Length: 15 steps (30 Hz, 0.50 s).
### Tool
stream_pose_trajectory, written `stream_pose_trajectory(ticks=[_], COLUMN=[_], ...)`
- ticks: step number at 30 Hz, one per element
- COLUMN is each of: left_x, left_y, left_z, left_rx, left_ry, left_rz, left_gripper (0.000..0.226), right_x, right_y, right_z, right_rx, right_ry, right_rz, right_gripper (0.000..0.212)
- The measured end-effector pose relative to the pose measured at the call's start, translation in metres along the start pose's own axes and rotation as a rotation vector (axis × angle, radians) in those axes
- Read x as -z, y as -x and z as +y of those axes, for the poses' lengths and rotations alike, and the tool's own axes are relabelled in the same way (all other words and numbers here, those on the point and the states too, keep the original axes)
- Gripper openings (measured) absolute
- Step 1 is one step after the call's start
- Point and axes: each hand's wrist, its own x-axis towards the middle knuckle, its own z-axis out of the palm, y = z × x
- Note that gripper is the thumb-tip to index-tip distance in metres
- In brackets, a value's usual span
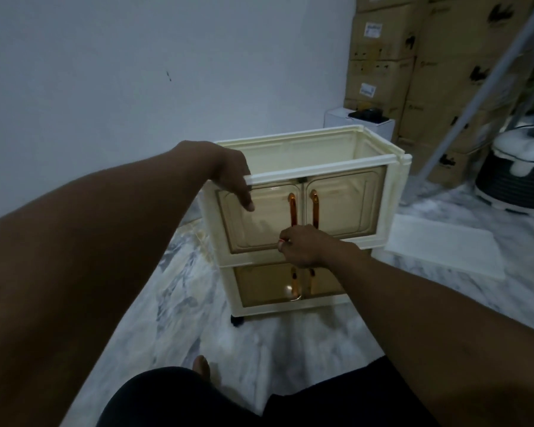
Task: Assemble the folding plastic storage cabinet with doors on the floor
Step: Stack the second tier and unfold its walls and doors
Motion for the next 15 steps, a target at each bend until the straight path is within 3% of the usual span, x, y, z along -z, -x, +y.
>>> stream_pose_trajectory(ticks=[8,11,15], left_x=[0.023,0.026,0.027], left_y=[-0.036,-0.054,-0.075], left_z=[0.126,0.155,0.173], left_rx=[-0.293,-0.336,-0.35], left_ry=[0.198,0.248,0.397], left_rz=[0.133,0.178,0.196], left_gripper=[0.052,0.042,0.021], right_x=[0.04,0.061,0.096], right_y=[0.051,0.078,0.102], right_z=[0.051,0.088,0.123], right_rx=[-0.105,-0.15,-0.14], right_ry=[0.039,-0.01,-0.019], right_rz=[0.052,0.28,0.775], right_gripper=[0.04,0.027,0.014])
